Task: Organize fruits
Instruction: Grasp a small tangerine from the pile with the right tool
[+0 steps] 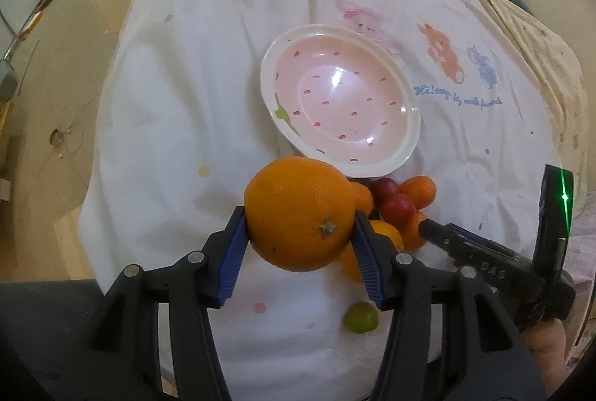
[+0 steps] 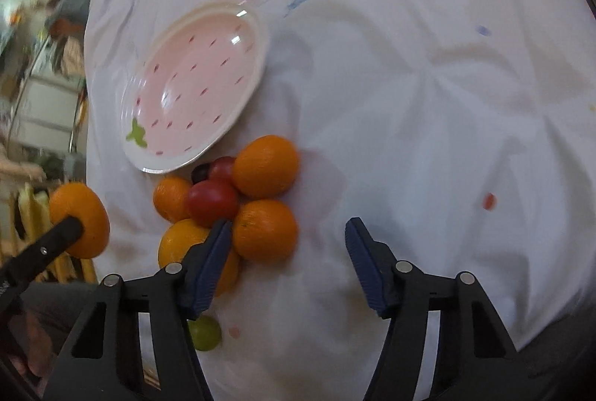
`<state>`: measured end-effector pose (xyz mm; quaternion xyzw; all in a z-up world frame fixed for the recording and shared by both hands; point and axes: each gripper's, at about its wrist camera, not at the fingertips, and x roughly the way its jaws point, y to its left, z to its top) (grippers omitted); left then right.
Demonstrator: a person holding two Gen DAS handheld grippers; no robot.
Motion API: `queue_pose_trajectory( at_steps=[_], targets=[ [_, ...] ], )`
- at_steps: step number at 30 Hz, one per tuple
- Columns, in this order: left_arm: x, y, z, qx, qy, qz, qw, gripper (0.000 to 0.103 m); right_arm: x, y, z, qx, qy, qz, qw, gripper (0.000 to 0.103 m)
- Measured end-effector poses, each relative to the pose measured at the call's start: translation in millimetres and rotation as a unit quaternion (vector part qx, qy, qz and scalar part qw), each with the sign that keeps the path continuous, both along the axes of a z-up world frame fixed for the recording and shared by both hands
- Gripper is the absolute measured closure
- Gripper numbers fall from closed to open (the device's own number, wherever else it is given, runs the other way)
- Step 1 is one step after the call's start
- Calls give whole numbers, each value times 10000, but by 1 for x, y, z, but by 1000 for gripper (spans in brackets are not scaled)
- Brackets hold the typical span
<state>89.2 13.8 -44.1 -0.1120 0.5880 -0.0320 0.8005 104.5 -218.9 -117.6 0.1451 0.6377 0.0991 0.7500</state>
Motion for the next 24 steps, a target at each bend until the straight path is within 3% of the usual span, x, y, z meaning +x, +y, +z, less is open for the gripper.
queue_pose_trajectory(
  at_steps=[4,6,13,24],
  targets=[
    [1,2,-1,-134,42,25,9999,52,3,18,-10,-242,30,296,9993,45],
    [1,1,-2,-104,39,10,9999,53,5,19,-11,-186,1,373,9991,59],
    [1,1,-4,-65,47,40,10000,52,-1,18,-4,-130,-59,509,9986,60],
    [1,3,-4,58,-15,120,9999,52,-28,-10,42,118,-353,553,9978,60]
  ],
)
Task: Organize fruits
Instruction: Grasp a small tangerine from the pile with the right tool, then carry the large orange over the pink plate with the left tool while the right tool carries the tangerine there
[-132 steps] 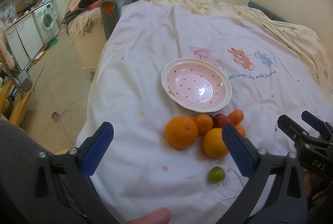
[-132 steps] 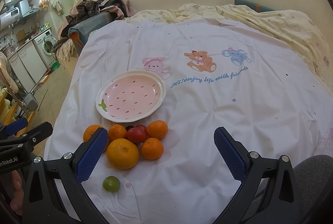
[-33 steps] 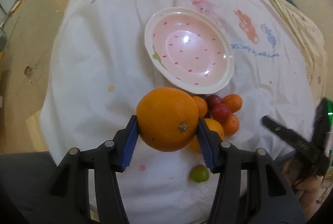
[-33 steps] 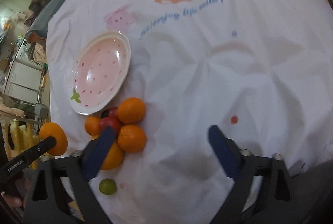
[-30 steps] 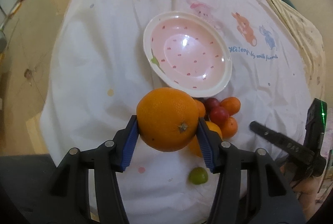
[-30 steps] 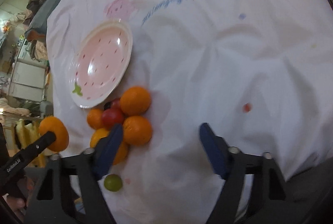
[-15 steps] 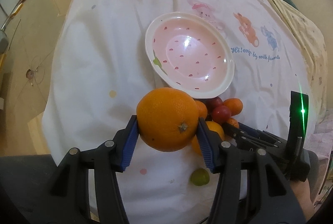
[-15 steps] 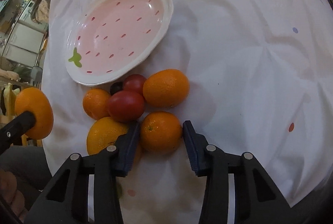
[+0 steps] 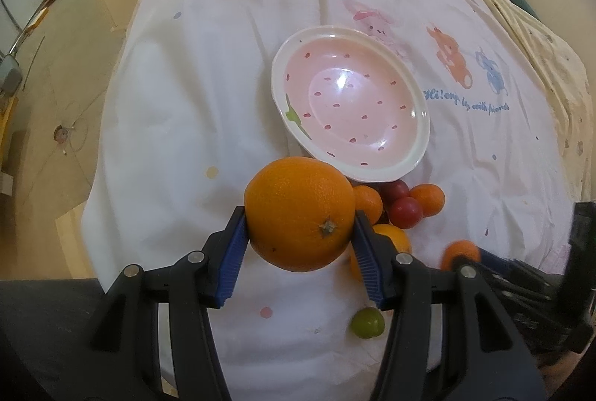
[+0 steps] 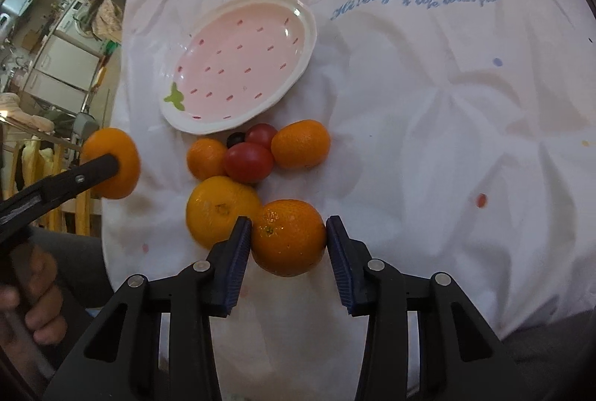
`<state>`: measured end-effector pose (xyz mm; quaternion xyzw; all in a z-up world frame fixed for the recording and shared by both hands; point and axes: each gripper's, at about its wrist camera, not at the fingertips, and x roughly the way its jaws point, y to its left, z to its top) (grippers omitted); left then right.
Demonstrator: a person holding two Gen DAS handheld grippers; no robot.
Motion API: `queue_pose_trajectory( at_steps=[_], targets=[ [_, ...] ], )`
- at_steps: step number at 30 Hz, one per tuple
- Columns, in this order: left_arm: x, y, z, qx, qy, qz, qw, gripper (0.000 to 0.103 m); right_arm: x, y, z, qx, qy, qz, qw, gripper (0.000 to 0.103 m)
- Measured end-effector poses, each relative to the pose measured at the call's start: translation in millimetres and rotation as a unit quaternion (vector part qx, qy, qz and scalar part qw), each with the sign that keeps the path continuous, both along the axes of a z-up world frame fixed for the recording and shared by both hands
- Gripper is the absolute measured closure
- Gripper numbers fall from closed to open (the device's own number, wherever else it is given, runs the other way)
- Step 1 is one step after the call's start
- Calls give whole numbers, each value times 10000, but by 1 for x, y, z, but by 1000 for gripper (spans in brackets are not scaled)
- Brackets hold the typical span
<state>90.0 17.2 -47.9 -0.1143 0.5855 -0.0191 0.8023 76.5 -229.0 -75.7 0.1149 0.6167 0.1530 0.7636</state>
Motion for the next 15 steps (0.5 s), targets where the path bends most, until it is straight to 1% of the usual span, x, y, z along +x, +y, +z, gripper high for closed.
queue_pose_trajectory(
  at_steps=[7,9,11,15],
  targets=[
    [0,2,8,12,-209,13,9998,52,-1,-19,44,363,-604,-139,9974,60],
    [0,3,12,45,-312,19,9995,52,4,-20,57,453,-779,-156,9958,60],
    [0,4,17,-6,-383,18,9993,52,10,-20,65,484,-913,-159,9945,60],
    [5,5,28,-36,-365,21,9993,53,25,-18,84,632,-1098,-218,9917,60]
  ],
)
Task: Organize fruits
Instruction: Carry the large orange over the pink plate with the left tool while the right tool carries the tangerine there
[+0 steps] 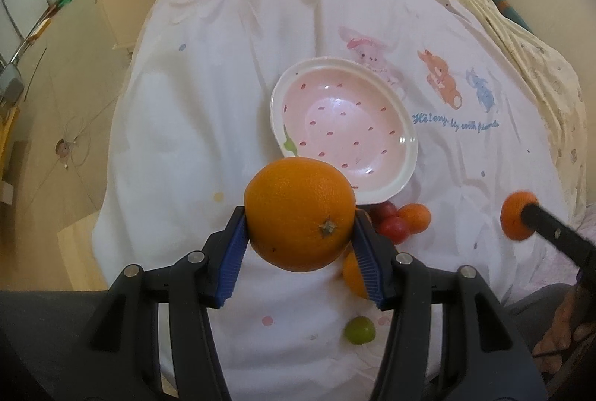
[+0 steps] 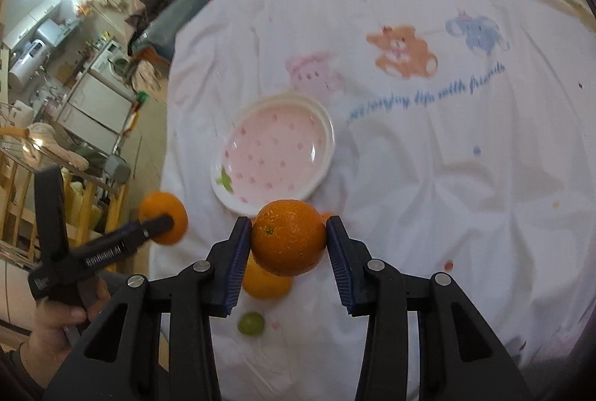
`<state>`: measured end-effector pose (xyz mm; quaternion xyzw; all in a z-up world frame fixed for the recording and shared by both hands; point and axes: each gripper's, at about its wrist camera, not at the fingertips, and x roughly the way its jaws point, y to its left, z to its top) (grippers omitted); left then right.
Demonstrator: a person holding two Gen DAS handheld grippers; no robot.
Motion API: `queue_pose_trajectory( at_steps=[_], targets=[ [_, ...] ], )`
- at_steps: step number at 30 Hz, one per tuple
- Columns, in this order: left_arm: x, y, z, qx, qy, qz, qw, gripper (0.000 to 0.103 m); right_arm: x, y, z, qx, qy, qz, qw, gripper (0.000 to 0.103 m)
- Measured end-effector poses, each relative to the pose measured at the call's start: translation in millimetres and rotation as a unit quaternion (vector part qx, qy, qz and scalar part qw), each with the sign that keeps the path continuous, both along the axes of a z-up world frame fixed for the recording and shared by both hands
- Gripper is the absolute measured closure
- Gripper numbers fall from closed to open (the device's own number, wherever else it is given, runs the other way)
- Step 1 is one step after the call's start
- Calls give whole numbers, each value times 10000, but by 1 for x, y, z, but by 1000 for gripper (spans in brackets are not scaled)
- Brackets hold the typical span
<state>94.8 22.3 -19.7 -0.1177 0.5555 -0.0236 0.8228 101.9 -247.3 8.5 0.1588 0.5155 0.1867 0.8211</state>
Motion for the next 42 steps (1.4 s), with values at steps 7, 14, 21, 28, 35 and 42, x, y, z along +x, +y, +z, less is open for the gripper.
queue_pose_trajectory(
  at_steps=[7,14,21,28,35,42],
  targets=[
    [21,-3,26,117,-152,-123,9997,52,32,9,19,111,-232,29,9997,60],
    [56,-11,36,312,-233,-300,9988,52,70,22,24,76,-267,86,9996,60],
    [93,-25,28,432,-169,-519,9976,52,113,26,10,81,-135,137,9998,60],
    [133,-35,-12,530,318,-688,9957,52,159,24,-38,113,402,188,9990,60],
    [150,-42,-47,449,626,-847,9934,52,178,45,-79,-53,761,404,9963,60],
    [157,-50,-69,383,833,-964,9911,52,186,60,-105,-124,960,501,9940,60]
  ],
)
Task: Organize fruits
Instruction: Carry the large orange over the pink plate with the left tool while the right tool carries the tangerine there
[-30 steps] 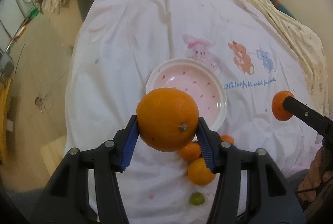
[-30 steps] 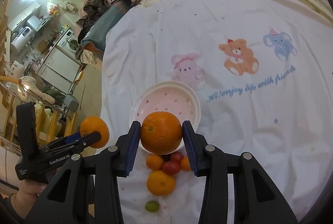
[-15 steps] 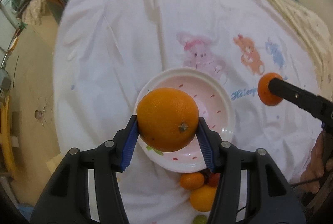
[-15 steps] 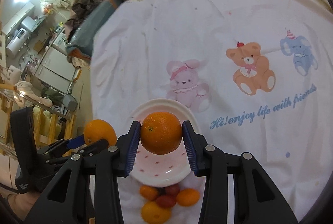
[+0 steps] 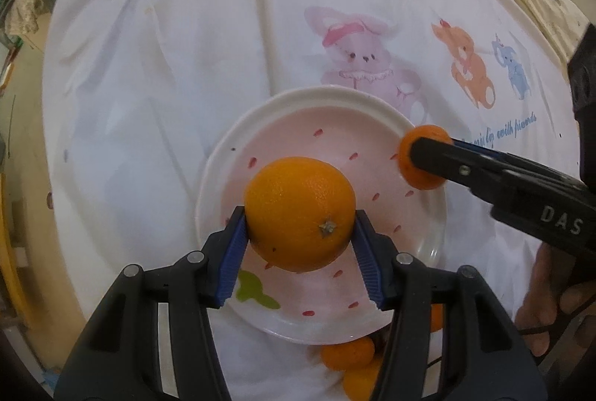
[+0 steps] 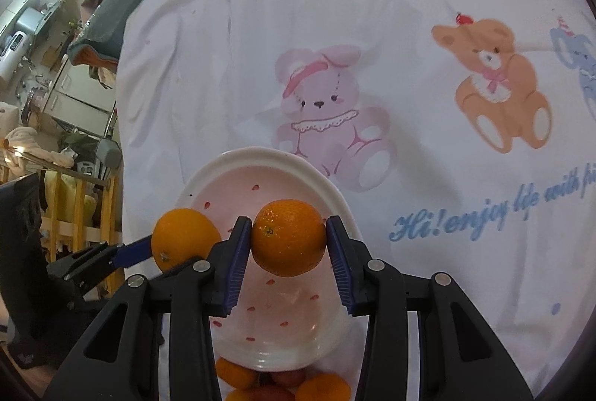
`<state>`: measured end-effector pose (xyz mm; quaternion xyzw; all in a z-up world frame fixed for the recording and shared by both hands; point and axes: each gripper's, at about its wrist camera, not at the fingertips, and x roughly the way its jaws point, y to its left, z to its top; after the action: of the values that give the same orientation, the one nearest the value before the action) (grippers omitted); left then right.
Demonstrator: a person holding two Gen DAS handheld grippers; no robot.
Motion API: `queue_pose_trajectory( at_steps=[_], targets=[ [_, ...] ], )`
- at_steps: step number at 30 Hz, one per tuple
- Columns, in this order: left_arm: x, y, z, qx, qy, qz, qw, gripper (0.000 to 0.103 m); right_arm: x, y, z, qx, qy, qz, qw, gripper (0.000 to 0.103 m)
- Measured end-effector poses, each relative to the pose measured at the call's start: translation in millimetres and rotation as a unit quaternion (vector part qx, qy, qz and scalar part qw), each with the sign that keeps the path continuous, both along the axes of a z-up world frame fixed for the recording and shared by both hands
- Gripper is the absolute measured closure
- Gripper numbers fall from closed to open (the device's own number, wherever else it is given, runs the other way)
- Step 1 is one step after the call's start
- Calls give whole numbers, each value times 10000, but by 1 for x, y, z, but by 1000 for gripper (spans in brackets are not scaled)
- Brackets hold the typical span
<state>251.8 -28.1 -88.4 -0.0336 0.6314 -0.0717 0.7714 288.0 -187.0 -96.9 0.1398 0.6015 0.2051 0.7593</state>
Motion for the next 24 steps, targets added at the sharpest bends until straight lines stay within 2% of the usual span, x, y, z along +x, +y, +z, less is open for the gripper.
queue_pose_trajectory(
  at_steps=[7,24],
  targets=[
    [5,2,-17,-40,180,104,9998,52,6,0,-16,23,148,-71,9999,60],
    [8,4,-20,-39,-1,183,9998,50,11,7,-20,-47,181,-128,9997,59]
  ],
)
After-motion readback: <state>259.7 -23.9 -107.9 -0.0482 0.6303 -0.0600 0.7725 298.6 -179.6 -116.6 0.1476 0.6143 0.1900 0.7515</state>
